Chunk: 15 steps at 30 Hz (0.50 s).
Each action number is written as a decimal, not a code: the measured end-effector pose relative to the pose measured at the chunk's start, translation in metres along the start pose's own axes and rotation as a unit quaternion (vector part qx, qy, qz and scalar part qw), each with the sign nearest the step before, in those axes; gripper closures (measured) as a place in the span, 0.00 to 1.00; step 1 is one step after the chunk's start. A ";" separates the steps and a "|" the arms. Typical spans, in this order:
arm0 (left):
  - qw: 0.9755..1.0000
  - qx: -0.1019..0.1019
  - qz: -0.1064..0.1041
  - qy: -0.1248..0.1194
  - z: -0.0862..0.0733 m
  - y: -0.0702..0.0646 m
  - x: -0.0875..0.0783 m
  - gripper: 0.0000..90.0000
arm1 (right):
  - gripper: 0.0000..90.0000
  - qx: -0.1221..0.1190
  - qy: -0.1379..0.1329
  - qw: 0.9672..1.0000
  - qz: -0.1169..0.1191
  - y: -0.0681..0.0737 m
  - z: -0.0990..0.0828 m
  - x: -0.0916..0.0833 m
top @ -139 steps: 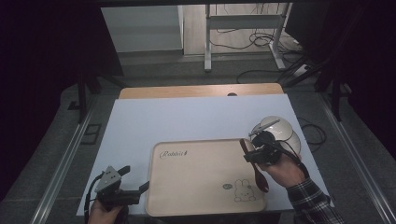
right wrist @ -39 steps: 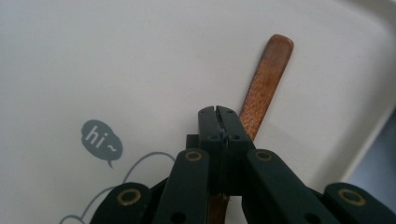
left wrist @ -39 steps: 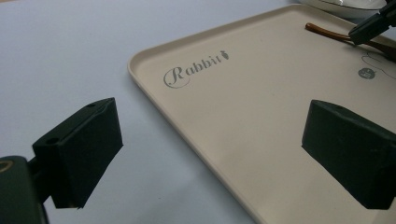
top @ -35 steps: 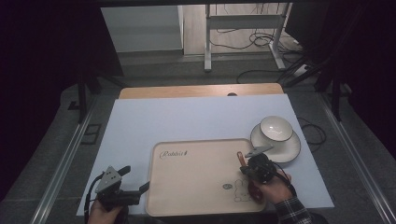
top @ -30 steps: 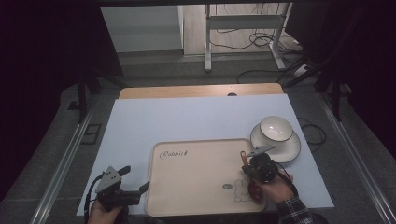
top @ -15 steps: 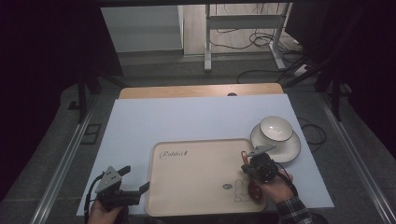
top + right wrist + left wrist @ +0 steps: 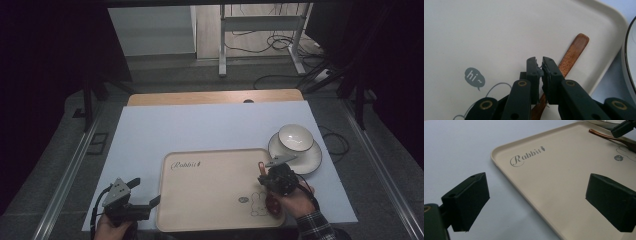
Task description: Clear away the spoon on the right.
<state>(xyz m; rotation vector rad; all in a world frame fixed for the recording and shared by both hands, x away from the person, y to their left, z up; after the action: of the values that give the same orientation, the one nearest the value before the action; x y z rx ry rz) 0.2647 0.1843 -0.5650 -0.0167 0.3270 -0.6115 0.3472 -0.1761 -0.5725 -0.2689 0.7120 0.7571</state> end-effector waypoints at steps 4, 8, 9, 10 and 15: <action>1.000 0.001 -0.002 0.001 0.000 -0.001 0.000 0.05 | 0.90 0.000 -0.005 1.000 -0.001 -0.001 0.002 -0.002; 1.000 -0.001 -0.003 0.001 0.000 -0.001 0.001 0.06 | 0.88 0.003 -0.010 1.000 -0.002 -0.003 0.003 -0.004; 1.000 -0.001 -0.003 0.001 0.000 -0.001 0.001 0.06 | 0.87 0.004 -0.013 1.000 -0.002 -0.003 0.004 -0.005; 1.000 -0.001 -0.003 0.001 0.000 -0.001 0.001 0.06 | 0.86 0.005 -0.013 1.000 -0.003 -0.003 0.004 -0.005; 1.000 0.000 -0.003 0.001 0.000 -0.001 0.001 0.06 | 0.80 0.008 -0.021 1.000 -0.006 -0.005 0.007 -0.008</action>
<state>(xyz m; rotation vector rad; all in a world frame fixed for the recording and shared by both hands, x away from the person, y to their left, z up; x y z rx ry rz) 0.2645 0.1833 -0.5654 -0.0159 0.3296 -0.6169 0.3502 -0.1809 -0.5623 -0.2418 0.6760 0.7438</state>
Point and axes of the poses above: each handheld gripper's, and its own axes: x roughly forward along the jaws, z roughly out of its top, y roughly to its left, the point moved 10 cm from there along x, roughly forward along the jaws, and after that the axes turned 11 degrees about -y, right-handed, at the moved point
